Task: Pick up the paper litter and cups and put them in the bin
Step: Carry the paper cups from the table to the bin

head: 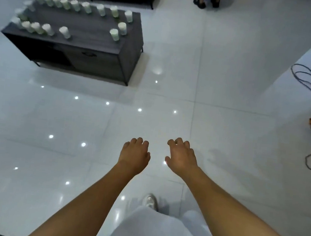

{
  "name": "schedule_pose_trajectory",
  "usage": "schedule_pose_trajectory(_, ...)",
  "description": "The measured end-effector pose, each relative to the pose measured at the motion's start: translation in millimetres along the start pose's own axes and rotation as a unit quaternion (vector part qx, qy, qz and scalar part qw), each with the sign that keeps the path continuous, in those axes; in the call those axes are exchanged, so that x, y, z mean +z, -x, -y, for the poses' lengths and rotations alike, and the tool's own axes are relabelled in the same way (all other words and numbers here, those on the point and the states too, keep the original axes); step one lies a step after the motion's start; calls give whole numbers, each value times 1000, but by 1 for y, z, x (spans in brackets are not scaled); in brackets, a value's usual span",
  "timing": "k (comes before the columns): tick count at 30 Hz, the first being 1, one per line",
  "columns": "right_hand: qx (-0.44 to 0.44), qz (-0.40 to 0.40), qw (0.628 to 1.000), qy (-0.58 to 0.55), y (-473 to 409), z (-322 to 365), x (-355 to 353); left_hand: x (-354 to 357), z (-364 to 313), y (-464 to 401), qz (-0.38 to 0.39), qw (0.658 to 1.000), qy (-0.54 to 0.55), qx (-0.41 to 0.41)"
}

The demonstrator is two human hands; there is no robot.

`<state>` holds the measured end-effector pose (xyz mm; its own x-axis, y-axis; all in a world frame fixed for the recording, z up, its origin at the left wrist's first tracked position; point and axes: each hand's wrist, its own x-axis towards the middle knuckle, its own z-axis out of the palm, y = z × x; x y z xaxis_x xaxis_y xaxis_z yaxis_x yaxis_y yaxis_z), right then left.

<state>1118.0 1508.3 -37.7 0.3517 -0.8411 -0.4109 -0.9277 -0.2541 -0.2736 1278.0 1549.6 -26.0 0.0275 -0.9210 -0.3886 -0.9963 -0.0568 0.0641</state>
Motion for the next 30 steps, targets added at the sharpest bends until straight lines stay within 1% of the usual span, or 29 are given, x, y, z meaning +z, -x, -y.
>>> schedule_pose_trajectory(4, -61, 18, 998, 31, -58, 66, -12, -15, 76, -14, 15, 998, 21, -57)
schedule_pose_trajectory(9, -111, 45, 991, 65, -137, 115, -30, -33, 139, -55, 16, 992, 54, -114)
schedule_pose_trajectory(17, -162, 61, 980, 94, -312, 177, -86, -86, 227, -183, 4, 980, 94, -174)
schedule_pose_trajectory(19, -171, 63, 979, 95, -342, 192, -102, -100, 244, -205, 1, 976, 101, -191)
schedule_pose_trajectory(23, -194, 64, 973, 108, -423, 230, -138, -132, 292, -261, -26, 966, 126, -223)
schedule_pose_trajectory(27, -207, 82, 967, 121, -485, 273, -157, -149, 341, -298, -21, 956, 149, -253)
schedule_pose_trajectory(30, -212, 93, 964, 129, -532, 310, -163, -157, 387, -329, -14, 952, 147, -268)
